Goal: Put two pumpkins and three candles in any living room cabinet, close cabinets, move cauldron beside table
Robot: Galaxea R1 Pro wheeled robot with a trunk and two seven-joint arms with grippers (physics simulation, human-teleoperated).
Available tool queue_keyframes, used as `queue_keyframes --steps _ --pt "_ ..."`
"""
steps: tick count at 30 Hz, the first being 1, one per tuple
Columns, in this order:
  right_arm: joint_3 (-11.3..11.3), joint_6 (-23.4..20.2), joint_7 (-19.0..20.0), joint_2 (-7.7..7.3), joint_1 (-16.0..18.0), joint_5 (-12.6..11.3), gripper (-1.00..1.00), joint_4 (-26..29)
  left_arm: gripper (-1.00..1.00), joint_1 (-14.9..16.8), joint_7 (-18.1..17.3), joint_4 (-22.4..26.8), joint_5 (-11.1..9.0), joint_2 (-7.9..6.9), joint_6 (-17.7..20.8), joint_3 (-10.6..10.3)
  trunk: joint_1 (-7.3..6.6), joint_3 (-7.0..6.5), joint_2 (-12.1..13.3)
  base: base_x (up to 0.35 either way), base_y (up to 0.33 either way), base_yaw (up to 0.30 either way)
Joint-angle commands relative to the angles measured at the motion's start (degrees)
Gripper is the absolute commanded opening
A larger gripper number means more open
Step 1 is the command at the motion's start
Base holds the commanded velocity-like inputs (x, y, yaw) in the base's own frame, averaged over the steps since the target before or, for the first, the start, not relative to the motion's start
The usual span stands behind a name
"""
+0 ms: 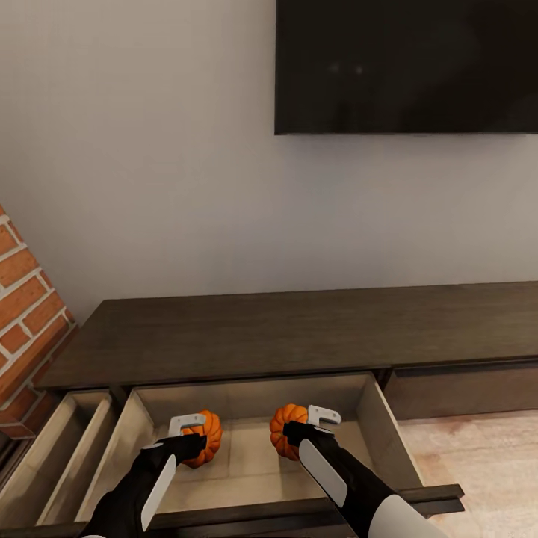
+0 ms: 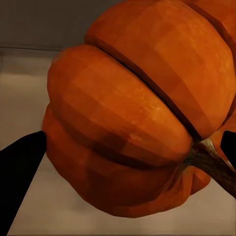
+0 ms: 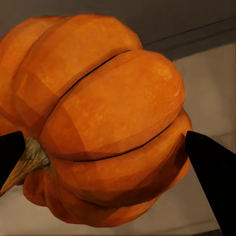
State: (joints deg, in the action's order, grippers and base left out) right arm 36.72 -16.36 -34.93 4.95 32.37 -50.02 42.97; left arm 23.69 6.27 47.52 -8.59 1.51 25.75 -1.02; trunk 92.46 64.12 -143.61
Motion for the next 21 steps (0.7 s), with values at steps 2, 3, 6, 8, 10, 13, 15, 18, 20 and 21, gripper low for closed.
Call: queue_keyframes --steps 2,3,6,8,10,13,15,18,20,21 --pt "0.19 -0.16 -0.41 -0.03 0.06 -0.16 -1.00 0.10 -1.00 0.00 0.54 0.11 -0.55 -0.01 0.26 -0.15 0.03 0.50 -0.06 0.000 0.000 0.000" --pt "0.19 -0.16 -0.41 -0.03 0.06 -0.16 -1.00 0.10 -1.00 0.00 0.53 0.11 -0.55 -0.01 0.26 -0.16 0.06 0.72 -0.07 0.000 0.000 0.000" --pt "0.19 -0.16 -0.41 -0.03 0.06 -0.16 -1.00 0.10 -1.00 -0.01 0.50 0.11 -0.55 -0.01 0.26 -0.20 0.14 1.38 -0.11 0.000 0.000 0.000" --pt "0.19 -0.16 -0.41 -0.03 0.06 -0.16 -1.00 0.10 -1.00 -0.02 0.50 0.11 -0.55 -0.01 0.26 -0.21 0.19 1.83 -0.14 0.000 0.000 0.000" --pt "0.19 -0.16 -0.41 -0.03 0.06 -0.16 -1.00 0.10 -1.00 -0.03 0.50 0.10 -0.55 -0.01 0.26 -0.21 0.24 2.27 -0.16 0.000 0.000 0.000" --pt "0.19 -0.16 -0.41 -0.03 0.06 -0.16 -1.00 0.10 -1.00 -0.01 0.50 0.06 -0.56 -0.01 0.26 -0.19 0.32 2.94 -0.20 0.000 0.000 0.000" --pt "0.19 -0.16 -0.41 -0.03 0.06 -0.16 -1.00 0.10 -1.00 -0.02 0.50 0.04 -0.56 -0.01 0.26 -0.21 0.37 3.38 -0.23 0.000 0.000 0.000" --pt "0.19 -0.16 -0.41 -0.03 0.06 -0.16 -1.00 0.10 -1.00 -0.02 0.50 0.05 -0.60 -0.01 0.28 -0.19 0.45 4.04 -0.27 0.000 0.000 0.000" --pt "0.19 -0.16 -0.41 -0.03 0.06 -0.16 -1.00 0.10 -1.00 -0.01 0.50 0.04 -0.61 -0.01 0.30 -0.19 0.50 4.49 -0.30 0.000 0.000 0.000" --pt "0.19 -0.16 -0.41 -0.03 0.06 -0.16 -1.00 0.10 -1.00 -0.03 0.50 0.07 -0.63 -0.01 0.31 -0.17 0.50 4.49 -0.30 0.000 0.000 0.000"
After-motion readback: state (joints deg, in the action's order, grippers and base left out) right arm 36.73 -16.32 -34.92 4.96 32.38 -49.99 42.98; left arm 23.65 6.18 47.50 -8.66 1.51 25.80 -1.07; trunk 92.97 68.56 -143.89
